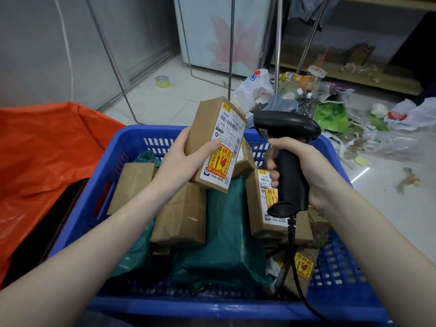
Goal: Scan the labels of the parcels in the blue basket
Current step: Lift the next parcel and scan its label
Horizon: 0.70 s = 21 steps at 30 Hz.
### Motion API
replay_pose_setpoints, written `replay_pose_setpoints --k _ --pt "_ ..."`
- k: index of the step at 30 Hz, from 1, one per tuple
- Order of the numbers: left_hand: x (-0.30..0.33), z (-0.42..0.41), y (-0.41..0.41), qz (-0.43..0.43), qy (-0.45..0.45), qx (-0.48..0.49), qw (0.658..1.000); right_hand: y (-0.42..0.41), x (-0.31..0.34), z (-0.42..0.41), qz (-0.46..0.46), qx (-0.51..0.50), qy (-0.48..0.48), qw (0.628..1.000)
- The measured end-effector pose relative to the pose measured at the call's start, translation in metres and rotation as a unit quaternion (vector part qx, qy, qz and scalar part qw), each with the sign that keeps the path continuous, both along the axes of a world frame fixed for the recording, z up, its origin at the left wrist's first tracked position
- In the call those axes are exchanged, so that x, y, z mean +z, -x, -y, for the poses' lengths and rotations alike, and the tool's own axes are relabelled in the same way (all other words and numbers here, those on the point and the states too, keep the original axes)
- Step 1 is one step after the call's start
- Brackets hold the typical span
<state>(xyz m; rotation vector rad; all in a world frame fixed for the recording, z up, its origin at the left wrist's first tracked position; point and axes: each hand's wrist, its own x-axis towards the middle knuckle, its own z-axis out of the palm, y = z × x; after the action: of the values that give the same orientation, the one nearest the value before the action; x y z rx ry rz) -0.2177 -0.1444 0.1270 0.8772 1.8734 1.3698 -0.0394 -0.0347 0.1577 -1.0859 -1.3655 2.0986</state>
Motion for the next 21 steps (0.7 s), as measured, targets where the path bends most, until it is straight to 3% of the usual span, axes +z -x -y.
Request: replay_pose_setpoints --k 21 --pt "-0.0044 0.0002 0.0019 -0.01 0.036 -0.001 0.999 0.0021 -0.003 0.0025 0.025 0.011 0.046 0.999"
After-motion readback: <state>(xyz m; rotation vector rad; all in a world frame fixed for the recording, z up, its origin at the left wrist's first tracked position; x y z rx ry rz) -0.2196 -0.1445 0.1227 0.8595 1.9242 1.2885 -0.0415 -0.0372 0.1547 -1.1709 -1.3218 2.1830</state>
